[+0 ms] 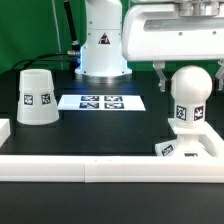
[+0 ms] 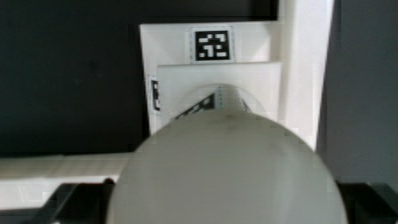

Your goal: Assemble lamp

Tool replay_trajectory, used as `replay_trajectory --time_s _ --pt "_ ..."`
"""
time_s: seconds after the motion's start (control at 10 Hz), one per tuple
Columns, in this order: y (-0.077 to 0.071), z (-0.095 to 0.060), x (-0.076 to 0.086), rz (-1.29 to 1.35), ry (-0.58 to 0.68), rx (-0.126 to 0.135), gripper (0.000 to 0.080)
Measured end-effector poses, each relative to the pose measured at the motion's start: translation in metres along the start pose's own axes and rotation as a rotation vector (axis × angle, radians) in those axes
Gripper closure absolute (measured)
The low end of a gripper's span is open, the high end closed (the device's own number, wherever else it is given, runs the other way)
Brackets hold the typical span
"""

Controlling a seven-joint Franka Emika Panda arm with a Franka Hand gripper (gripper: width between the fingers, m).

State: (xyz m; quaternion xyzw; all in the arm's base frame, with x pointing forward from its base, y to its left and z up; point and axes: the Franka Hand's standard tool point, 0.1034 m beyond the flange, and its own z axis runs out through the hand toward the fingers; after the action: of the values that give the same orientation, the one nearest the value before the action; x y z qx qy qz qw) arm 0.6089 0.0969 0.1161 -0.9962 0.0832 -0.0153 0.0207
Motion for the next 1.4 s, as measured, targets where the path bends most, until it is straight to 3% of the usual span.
replay_trajectory --time_s 0.3,1.0,1.4 --pt "-0.0005 0.0001 -0.0004 0.266 -0.002 0.002 0.0220" --pt "-0.0036 0.0006 -0.0033 0.871 -0.068 0.047 0.0220" --pt "-0.0050 0.0005 -0.0033 1.030 -0.089 0.065 0.0211"
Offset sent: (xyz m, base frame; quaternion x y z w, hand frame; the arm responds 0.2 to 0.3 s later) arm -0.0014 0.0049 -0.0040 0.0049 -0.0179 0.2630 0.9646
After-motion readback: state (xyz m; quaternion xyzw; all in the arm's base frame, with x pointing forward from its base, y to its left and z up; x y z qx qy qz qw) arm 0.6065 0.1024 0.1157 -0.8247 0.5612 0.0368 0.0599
